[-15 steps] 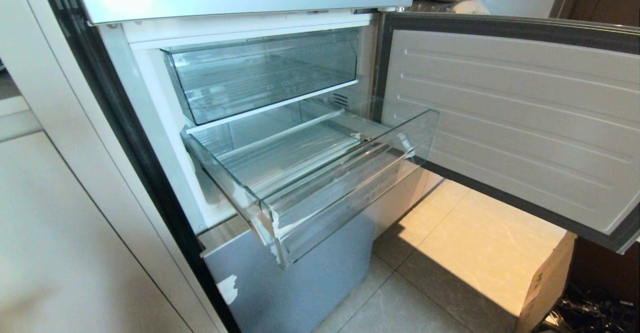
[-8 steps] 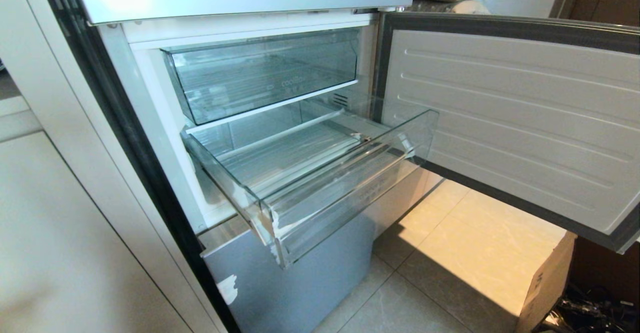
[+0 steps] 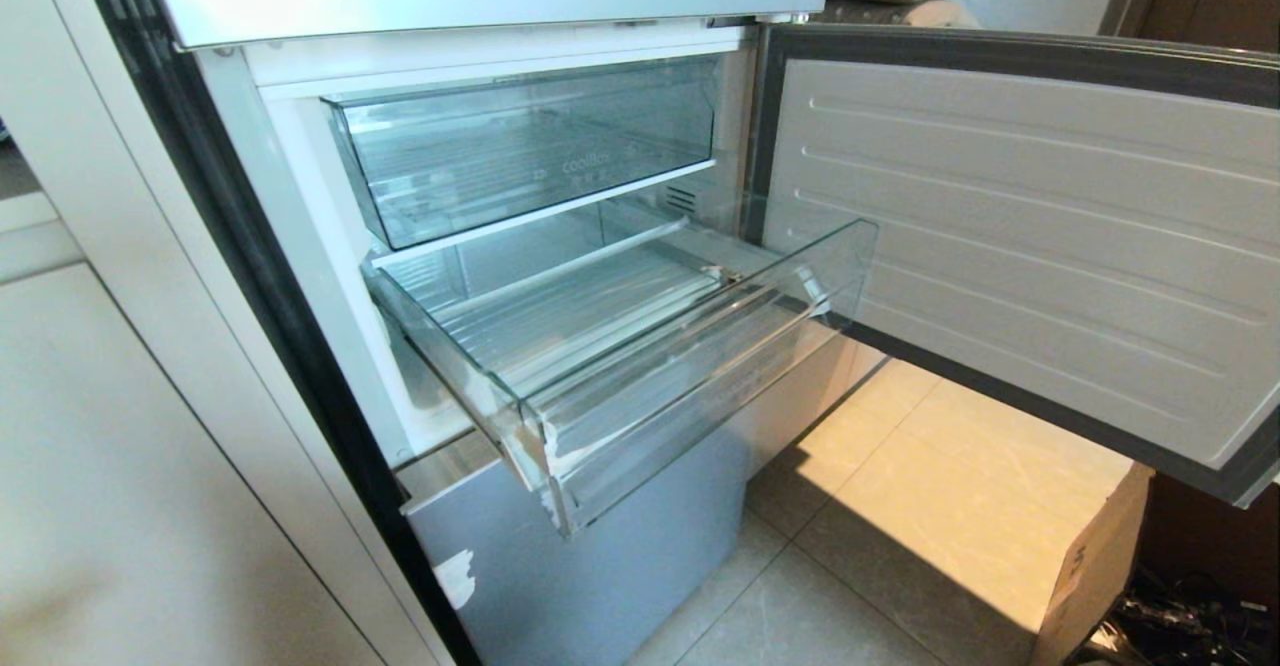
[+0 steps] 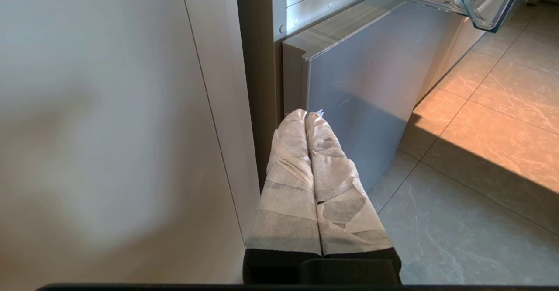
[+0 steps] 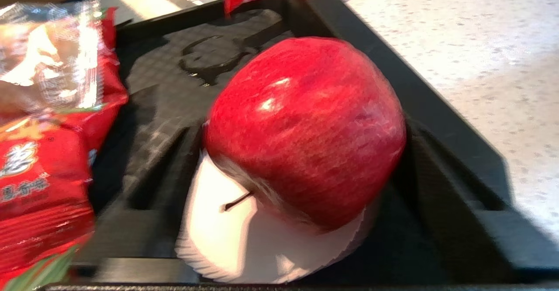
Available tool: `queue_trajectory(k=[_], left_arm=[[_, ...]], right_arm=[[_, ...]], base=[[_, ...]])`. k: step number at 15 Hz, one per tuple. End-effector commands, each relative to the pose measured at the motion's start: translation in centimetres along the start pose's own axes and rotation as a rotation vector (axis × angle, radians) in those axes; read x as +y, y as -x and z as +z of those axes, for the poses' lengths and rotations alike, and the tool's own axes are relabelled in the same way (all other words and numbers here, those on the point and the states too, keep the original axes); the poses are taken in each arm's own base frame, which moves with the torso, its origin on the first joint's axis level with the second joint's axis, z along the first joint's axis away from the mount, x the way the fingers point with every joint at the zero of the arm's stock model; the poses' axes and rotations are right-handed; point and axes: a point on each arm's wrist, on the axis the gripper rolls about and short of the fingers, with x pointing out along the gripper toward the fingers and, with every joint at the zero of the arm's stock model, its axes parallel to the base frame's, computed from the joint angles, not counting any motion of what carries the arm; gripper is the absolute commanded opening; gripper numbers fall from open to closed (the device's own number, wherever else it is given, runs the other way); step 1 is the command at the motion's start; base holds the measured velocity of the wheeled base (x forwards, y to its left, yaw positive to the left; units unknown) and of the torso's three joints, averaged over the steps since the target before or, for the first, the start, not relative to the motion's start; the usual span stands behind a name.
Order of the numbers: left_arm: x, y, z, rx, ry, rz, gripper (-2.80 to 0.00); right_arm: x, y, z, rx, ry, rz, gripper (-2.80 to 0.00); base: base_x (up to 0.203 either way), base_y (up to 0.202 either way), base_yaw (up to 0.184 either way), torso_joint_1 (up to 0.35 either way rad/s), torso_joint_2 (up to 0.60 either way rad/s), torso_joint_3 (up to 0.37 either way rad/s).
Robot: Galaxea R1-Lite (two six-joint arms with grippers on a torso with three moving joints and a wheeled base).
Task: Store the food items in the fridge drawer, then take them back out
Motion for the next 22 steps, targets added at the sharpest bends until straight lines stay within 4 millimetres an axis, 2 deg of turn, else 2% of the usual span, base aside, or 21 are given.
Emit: queue_trajectory(k=[1, 5, 6, 7, 8, 10, 12, 13, 15, 19, 21, 22], left_arm=[[0.0, 0.0, 0.0, 0.001, 0.000, 0.000, -2.80], [0.0, 0.0, 0.0, 0.001, 0.000, 0.000, -2.80], [0.0, 0.0, 0.0, 0.001, 0.000, 0.000, -2.80], [0.0, 0.0, 0.0, 0.001, 0.000, 0.000, -2.80], [0.0, 0.0, 0.0, 0.001, 0.000, 0.000, -2.80], [0.0, 0.0, 0.0, 0.001, 0.000, 0.000, -2.80], [0.0, 0.0, 0.0, 0.001, 0.000, 0.000, -2.80], [0.0, 0.0, 0.0, 0.001, 0.000, 0.000, -2.80], [0.0, 0.0, 0.0, 0.002, 0.000, 0.000, -2.80], [0.0, 0.0, 0.0, 0.002, 0.000, 0.000, -2.80], [0.0, 0.0, 0.0, 0.001, 0.000, 0.000, -2.80], [0.0, 0.0, 0.0, 0.002, 0.000, 0.000, -2.80]], right_arm=[[-0.3, -0.1, 0.1, -0.008, 0.000, -0.004, -2.80], [-1.0, 0.8, 1.6, -0.042, 0.000, -0.023, -2.80], [-1.3, 1.5, 2.6, -0.064, -0.002, -0.032, -2.80], [-1.5, 2.8, 4.5, -0.108, -0.002, -0.041, -2.80], [-1.7, 4.6, 6.4, -0.152, 0.000, -0.051, -2.80], [-1.5, 9.3, 10.2, -0.249, -0.003, -0.058, -2.80], [-0.4, 14.9, 12.8, -0.330, -0.012, -0.021, -2.80], [0.7, 17.9, 13.5, -0.361, -0.009, 0.025, -2.80], [3.5, 23.3, 13.5, -0.399, -0.009, 0.147, -2.80], [10.1, 32.5, 10.5, -0.404, -0.050, 0.583, -2.80], [11.6, 37.1, 9.2, -0.393, -0.074, 0.850, -2.80], [11.9, 38.7, 8.4, -0.368, -0.071, 0.974, -2.80]], base=[[0.000, 0.000, 0.000, 0.000, 0.00, 0.000], [0.000, 0.000, 0.000, 0.000, 0.00, 0.000], [0.000, 0.000, 0.000, 0.000, 0.00, 0.000], [0.000, 0.000, 0.000, 0.000, 0.00, 0.000], [0.000, 0.000, 0.000, 0.000, 0.00, 0.000], [0.000, 0.000, 0.000, 0.000, 0.00, 0.000], [0.000, 0.000, 0.000, 0.000, 0.00, 0.000], [0.000, 0.000, 0.000, 0.000, 0.00, 0.000], [0.000, 0.000, 0.000, 0.000, 0.00, 0.000], [0.000, 0.000, 0.000, 0.000, 0.00, 0.000], [0.000, 0.000, 0.000, 0.000, 0.00, 0.000], [0.000, 0.000, 0.000, 0.000, 0.00, 0.000]])
